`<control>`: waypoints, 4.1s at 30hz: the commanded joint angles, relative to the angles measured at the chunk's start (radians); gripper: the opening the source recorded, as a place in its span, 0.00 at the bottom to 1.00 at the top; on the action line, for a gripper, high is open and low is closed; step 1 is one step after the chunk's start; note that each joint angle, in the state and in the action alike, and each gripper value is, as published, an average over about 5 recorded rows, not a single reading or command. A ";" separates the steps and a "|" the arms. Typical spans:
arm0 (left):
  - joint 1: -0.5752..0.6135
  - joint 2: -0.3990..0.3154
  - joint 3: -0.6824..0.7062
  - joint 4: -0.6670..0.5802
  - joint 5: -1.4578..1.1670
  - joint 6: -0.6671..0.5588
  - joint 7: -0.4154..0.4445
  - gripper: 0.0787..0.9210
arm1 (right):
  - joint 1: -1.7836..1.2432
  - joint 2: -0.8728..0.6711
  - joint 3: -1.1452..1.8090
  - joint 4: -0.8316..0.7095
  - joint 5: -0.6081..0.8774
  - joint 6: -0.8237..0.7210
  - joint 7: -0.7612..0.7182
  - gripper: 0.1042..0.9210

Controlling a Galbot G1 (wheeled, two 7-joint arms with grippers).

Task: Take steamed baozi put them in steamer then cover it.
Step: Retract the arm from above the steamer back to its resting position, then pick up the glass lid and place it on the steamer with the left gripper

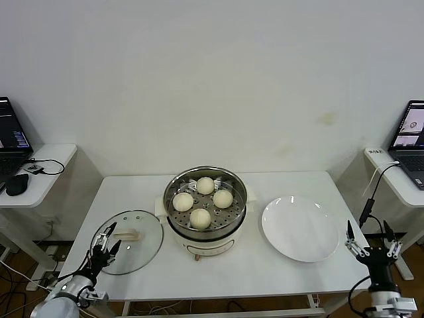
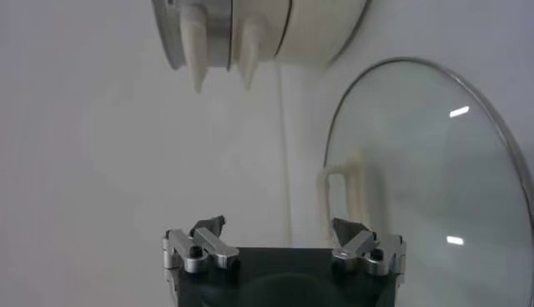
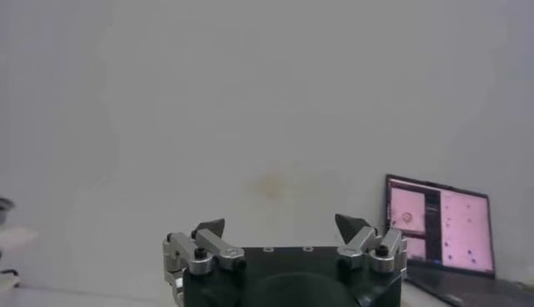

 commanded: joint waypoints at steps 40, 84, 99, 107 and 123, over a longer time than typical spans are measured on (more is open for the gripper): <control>-0.208 -0.064 0.055 0.196 0.049 0.004 0.004 0.88 | -0.046 0.044 0.007 -0.022 -0.041 0.045 -0.012 0.88; -0.160 -0.062 0.004 0.114 -0.067 0.079 -0.167 0.07 | -0.037 0.052 -0.044 -0.037 -0.075 0.062 -0.013 0.88; -0.050 0.068 -0.096 -0.266 -0.064 0.266 0.047 0.07 | -0.025 0.037 -0.074 -0.045 -0.087 0.073 -0.014 0.88; -0.084 0.159 0.002 -0.386 -0.123 0.357 0.143 0.07 | -0.017 0.032 -0.080 -0.053 -0.118 0.083 -0.012 0.88; -0.383 0.111 0.447 -0.367 -0.083 0.586 0.280 0.07 | 0.022 0.106 -0.105 -0.086 -0.323 0.109 0.023 0.88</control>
